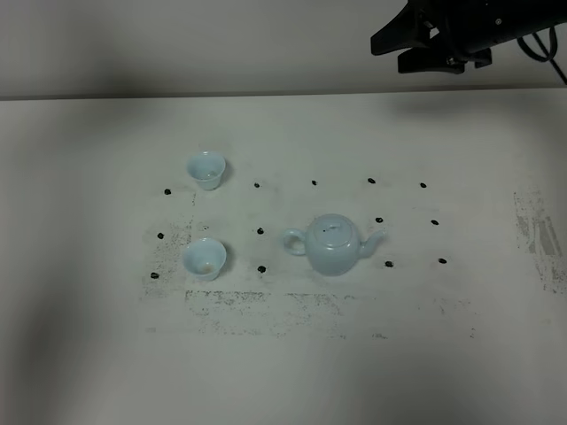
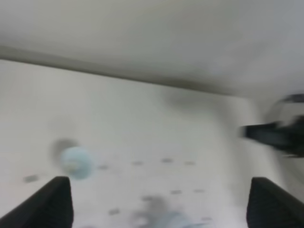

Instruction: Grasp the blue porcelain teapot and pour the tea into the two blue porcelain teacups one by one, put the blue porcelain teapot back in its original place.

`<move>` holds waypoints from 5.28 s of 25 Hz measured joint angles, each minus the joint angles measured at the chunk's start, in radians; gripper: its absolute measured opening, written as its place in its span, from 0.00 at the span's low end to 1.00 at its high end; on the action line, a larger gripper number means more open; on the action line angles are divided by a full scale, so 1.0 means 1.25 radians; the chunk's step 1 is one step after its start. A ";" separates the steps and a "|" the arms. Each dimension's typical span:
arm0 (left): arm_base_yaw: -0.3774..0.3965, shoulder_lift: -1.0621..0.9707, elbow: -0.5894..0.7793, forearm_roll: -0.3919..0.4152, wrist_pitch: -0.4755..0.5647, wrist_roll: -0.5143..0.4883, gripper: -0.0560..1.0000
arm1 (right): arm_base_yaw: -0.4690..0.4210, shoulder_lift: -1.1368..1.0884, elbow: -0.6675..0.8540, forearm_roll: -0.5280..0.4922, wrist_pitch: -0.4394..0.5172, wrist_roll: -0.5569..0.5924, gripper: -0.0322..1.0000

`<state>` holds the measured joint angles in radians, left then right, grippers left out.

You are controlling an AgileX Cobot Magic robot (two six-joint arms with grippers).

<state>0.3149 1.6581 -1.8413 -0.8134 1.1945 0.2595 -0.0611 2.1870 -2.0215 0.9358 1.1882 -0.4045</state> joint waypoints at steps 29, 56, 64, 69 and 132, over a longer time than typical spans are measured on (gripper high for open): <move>-0.254 -0.921 0.826 0.541 -0.077 -0.094 0.76 | 0.000 -0.020 0.000 -0.020 -0.001 -0.049 0.59; -0.254 -1.300 1.107 0.558 -0.104 -0.116 0.76 | 0.000 -0.020 0.000 -0.022 -0.001 -0.074 0.59; -0.254 -1.329 1.108 0.560 -0.103 -0.116 0.76 | 0.000 -0.020 0.000 -0.024 -0.001 -0.091 0.59; -0.254 -1.329 1.108 0.560 -0.103 -0.116 0.76 | 0.000 -0.020 0.000 -0.024 -0.001 -0.098 0.59; -0.254 -1.329 1.108 0.551 -0.104 -0.116 0.76 | 0.617 0.100 0.067 -1.183 -0.077 0.248 0.59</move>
<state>-0.0031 -0.0036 -0.4567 -0.1245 1.0649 0.1147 0.7096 2.3127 -1.9376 -0.5432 1.0919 -0.0945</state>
